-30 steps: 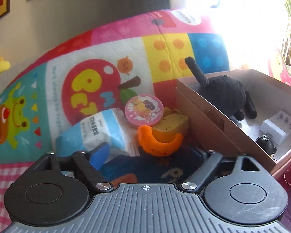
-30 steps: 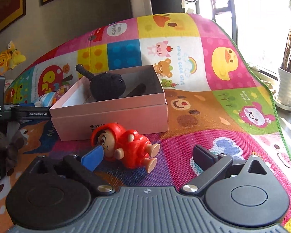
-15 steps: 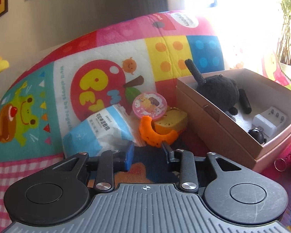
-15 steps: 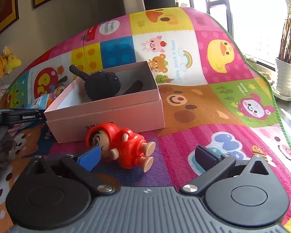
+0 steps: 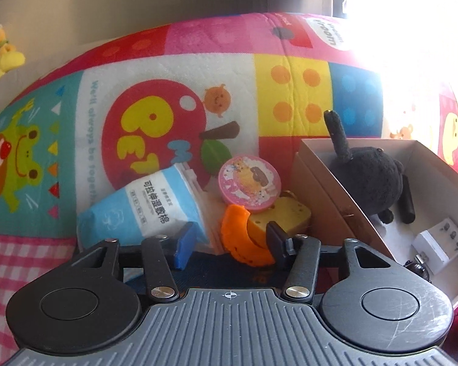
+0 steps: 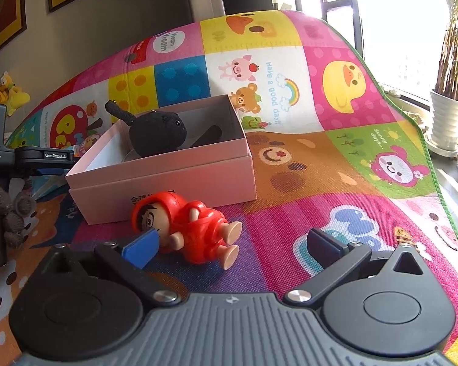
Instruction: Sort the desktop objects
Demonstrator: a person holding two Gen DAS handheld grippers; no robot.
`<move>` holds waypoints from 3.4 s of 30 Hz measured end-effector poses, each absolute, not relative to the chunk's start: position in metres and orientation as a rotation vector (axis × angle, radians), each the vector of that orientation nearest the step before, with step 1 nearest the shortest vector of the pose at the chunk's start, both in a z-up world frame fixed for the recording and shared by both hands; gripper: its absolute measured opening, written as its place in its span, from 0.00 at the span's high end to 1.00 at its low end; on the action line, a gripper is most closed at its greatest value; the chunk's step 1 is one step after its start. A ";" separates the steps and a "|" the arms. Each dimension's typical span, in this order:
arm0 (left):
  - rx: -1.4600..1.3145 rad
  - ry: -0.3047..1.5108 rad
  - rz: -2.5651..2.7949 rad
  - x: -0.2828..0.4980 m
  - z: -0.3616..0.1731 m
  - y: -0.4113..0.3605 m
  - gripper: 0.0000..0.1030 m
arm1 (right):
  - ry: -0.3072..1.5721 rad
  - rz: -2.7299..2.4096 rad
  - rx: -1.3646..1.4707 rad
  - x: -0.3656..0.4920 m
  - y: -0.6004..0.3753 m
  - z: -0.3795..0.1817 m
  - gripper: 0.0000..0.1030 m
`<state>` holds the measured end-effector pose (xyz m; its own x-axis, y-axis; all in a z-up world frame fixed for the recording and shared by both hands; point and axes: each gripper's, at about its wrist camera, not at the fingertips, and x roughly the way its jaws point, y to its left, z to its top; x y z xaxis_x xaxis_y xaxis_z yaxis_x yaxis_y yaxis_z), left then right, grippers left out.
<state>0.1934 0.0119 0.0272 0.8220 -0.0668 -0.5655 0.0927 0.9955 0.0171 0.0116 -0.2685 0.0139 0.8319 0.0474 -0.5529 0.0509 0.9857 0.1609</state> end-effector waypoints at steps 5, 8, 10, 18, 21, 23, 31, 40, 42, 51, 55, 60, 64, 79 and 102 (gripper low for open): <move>0.117 0.581 -0.080 0.179 0.030 0.016 0.83 | 0.594 -0.001 0.188 0.012 -0.270 0.014 0.00; 0.148 0.580 -0.041 0.157 0.030 0.033 0.83 | 0.592 -0.003 0.190 0.012 -0.270 0.014 0.00; 0.172 0.588 -0.004 0.141 0.028 0.047 0.82 | 0.591 -0.004 0.191 0.012 -0.270 0.014 0.00; 0.126 0.557 -0.135 0.095 0.034 0.069 0.31 | 0.599 -0.005 0.189 0.013 -0.269 0.014 0.00; 0.199 0.548 -0.196 0.103 0.028 0.040 0.22 | 0.601 -0.013 0.189 0.014 -0.269 0.014 0.00; 0.226 0.558 -0.207 0.113 0.021 0.023 0.22 | 0.599 -0.017 0.188 0.013 -0.269 0.014 0.00; 0.208 0.595 -0.166 0.157 0.009 0.005 0.37 | 0.602 -0.012 0.205 0.014 -0.271 0.014 0.00; 0.120 0.588 -0.187 0.113 0.021 0.025 0.47 | 0.607 -0.009 0.215 0.015 -0.273 0.012 0.00; 0.096 0.585 -0.250 0.082 0.029 0.024 0.47 | 0.607 -0.009 0.216 0.015 -0.273 0.012 0.00; 0.040 0.660 -0.386 0.005 0.015 -0.001 0.34 | 0.630 -0.007 0.207 0.018 -0.272 0.011 0.00; 0.016 0.691 -0.306 0.001 0.009 0.004 0.04 | 0.652 0.009 0.187 0.020 -0.269 0.011 0.00; -0.008 0.688 -0.287 -0.008 0.006 0.012 0.00 | 0.604 0.073 0.073 0.018 -0.256 0.025 0.00; -0.005 0.701 -0.248 -0.007 0.005 0.012 0.00 | 0.602 0.115 -0.138 0.031 -0.228 0.027 0.00; 0.074 0.719 -0.193 -0.008 0.003 0.001 0.00 | 0.788 0.289 0.011 0.027 -0.224 0.038 0.46; 0.072 0.719 -0.194 -0.008 0.003 0.002 0.00 | 0.771 0.221 -0.038 0.037 -0.198 0.018 0.51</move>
<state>-0.0076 0.0022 0.0033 0.7355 -0.1519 -0.6603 0.2012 0.9795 -0.0013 0.0375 -0.1981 0.0178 0.6952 0.1843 -0.6948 -0.2120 0.9762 0.0469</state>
